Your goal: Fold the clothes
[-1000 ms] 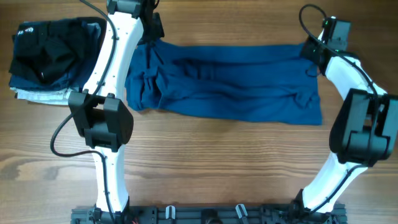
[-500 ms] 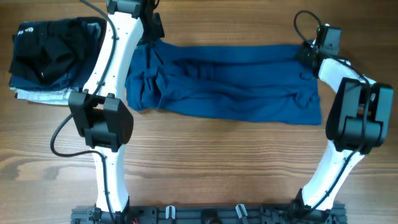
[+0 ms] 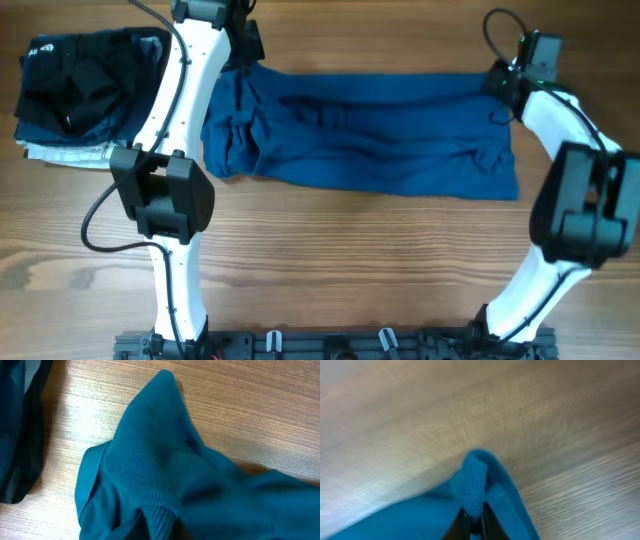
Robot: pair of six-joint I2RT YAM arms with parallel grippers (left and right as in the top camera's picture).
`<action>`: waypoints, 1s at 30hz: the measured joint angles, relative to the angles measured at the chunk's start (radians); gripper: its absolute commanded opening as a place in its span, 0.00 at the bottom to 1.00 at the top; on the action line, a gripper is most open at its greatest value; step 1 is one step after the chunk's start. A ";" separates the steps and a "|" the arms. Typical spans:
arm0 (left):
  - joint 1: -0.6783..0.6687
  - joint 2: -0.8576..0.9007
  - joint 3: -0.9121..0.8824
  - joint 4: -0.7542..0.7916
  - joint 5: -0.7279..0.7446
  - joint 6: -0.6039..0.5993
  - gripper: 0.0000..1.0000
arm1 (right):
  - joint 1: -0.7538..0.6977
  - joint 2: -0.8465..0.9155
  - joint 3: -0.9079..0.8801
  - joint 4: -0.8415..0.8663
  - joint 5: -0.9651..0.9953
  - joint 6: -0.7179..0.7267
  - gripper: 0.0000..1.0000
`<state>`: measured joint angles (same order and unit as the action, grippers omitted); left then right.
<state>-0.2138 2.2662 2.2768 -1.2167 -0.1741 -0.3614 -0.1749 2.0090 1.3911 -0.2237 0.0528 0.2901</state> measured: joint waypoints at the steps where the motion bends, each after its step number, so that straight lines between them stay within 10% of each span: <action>1: 0.000 0.000 0.000 -0.001 0.000 0.000 0.04 | 0.000 -0.050 0.000 -0.039 0.000 0.000 0.04; 12: 0.000 -0.104 -0.002 -0.296 0.004 -0.002 0.04 | -0.081 -0.313 0.003 -0.595 -0.117 0.039 0.04; 24: 0.000 -0.109 -0.310 -0.165 -0.006 -0.005 0.17 | -0.084 -0.313 -0.076 -0.711 -0.149 0.037 0.04; 27: 0.006 -0.109 -0.326 -0.166 -0.016 -0.007 0.58 | -0.095 -0.313 -0.131 -0.695 -0.130 0.035 0.43; 30: 0.018 -0.109 -0.326 -0.166 -0.027 -0.010 0.79 | -0.134 -0.313 -0.142 -0.674 -0.122 0.026 0.82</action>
<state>-0.1959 2.1567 1.9511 -1.3823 -0.2012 -0.3717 -0.3088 1.6962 1.2495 -0.8974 -0.0689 0.3164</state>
